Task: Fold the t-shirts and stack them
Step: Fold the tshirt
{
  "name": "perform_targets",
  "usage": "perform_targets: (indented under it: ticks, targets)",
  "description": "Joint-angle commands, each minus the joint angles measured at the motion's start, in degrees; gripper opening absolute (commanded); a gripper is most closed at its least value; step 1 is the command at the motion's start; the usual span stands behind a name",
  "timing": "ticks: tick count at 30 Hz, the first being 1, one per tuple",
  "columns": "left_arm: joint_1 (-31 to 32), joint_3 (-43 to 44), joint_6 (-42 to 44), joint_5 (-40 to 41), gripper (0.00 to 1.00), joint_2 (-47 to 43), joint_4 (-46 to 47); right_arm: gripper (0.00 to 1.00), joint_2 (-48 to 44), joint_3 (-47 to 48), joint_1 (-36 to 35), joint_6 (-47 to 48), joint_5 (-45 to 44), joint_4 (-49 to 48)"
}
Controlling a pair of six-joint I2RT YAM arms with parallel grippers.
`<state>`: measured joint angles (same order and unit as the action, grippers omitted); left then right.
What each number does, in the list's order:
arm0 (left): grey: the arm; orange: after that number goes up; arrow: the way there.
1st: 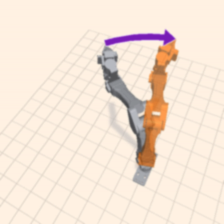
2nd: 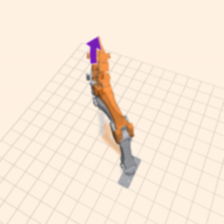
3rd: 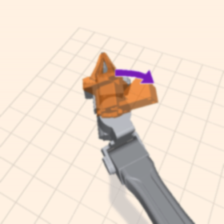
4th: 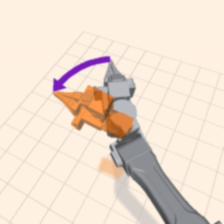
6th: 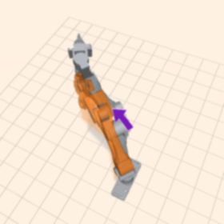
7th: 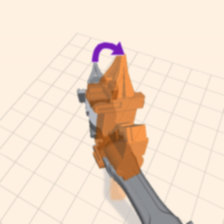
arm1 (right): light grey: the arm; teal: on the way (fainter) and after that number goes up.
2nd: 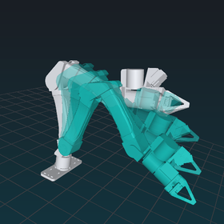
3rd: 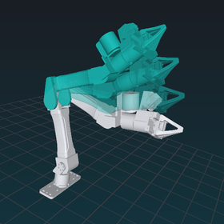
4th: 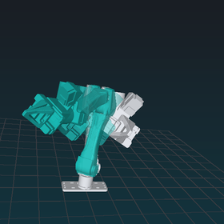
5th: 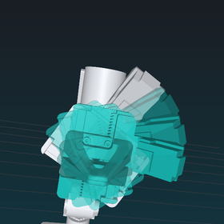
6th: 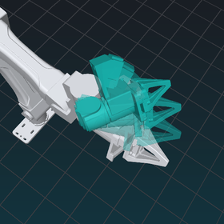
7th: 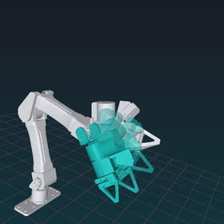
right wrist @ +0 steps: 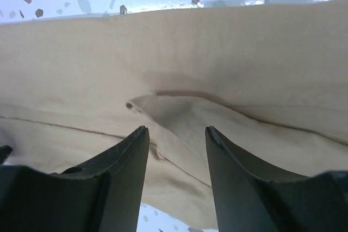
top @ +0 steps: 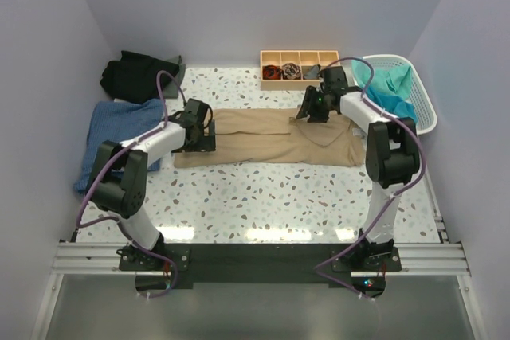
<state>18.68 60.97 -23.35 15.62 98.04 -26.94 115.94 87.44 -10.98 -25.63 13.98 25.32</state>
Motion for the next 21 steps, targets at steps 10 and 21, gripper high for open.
perform_targets:
  ticks: [10, 21]
  targets:
    - [0.1, 2.8, 0.9, 0.5, 1.0, -2.2, 1.2, 0.54, -17.8, -9.2, -0.2, 6.1, -11.7, 7.4]
    - [0.1, 2.1, 1.0, -0.7, 1.0, -2.9, 1.4, 0.51, -23.1, -24.3, 1.1, -0.2, -10.5, 0.7]
